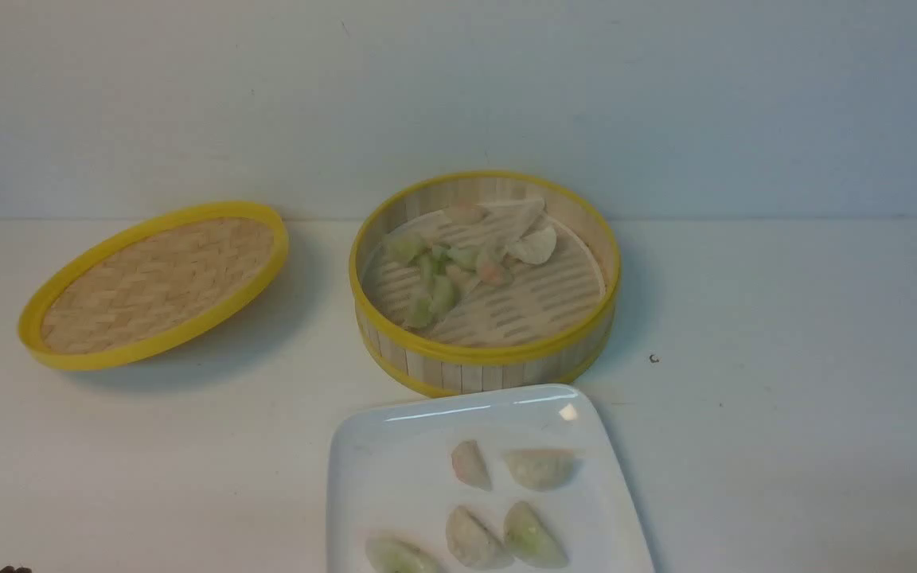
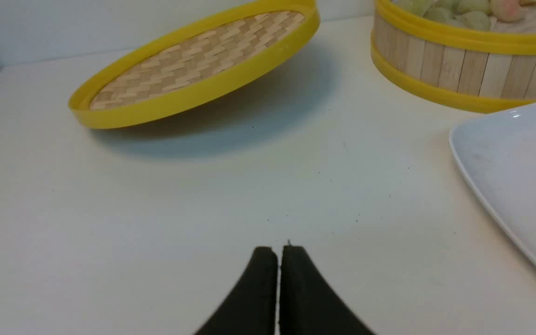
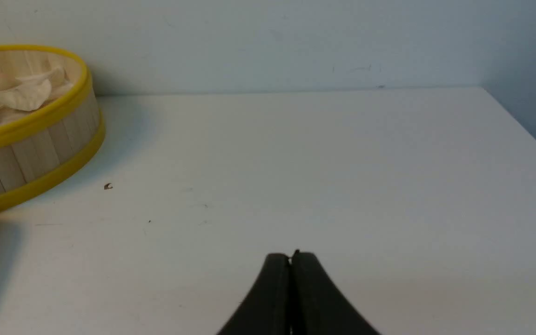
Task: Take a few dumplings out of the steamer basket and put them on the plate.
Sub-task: Use the left arm to grab a dumpling from the steamer
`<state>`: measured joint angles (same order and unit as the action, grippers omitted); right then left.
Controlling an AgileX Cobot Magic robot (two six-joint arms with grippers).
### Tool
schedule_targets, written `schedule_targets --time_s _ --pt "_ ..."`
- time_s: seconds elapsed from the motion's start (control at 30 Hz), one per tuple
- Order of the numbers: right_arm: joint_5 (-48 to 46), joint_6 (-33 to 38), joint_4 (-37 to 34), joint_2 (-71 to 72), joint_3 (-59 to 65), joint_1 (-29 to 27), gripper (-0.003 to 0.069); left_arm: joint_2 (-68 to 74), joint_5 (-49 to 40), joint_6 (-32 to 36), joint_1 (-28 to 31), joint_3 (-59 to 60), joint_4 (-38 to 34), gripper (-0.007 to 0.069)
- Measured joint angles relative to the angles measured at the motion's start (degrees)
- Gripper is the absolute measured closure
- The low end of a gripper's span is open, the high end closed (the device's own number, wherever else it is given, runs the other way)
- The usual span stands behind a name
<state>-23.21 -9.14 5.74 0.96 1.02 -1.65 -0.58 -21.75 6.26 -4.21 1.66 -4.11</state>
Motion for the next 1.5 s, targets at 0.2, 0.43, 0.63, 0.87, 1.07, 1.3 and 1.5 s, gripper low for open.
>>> schedule_targets --time_s 0.2,0.43,0.63,0.87,1.07,1.3,1.5 --pt "0.0 0.0 0.0 0.0 0.0 0.0 0.0673 0.0 0.0 0.0 0.0 0.0 0.0 0.063" --pt "0.0 0.0 0.0 0.0 0.0 0.0 0.0673 0.0 0.0 0.0 0.0 0.0 0.0 0.063" --pt "0.0 0.4 0.0 0.0 0.0 0.0 0.0673 0.0 0.0 0.0 0.0 0.0 0.0 0.063" --pt "0.0 0.5 0.0 0.0 0.0 0.0 0.0673 0.0 0.0 0.0 0.0 0.0 0.0 0.063" --pt "0.0 0.5 0.0 0.0 0.0 0.0 0.0673 0.0 0.0 0.0 0.0 0.0 0.0 0.063" --pt "0.0 0.5 0.0 0.0 0.0 0.0 0.0673 0.0 0.0 0.0 0.0 0.0 0.0 0.063" --pt "0.0 0.9 0.6 0.0 0.0 0.0 0.0673 0.0 0.0 0.0 0.0 0.0 0.0 0.063"
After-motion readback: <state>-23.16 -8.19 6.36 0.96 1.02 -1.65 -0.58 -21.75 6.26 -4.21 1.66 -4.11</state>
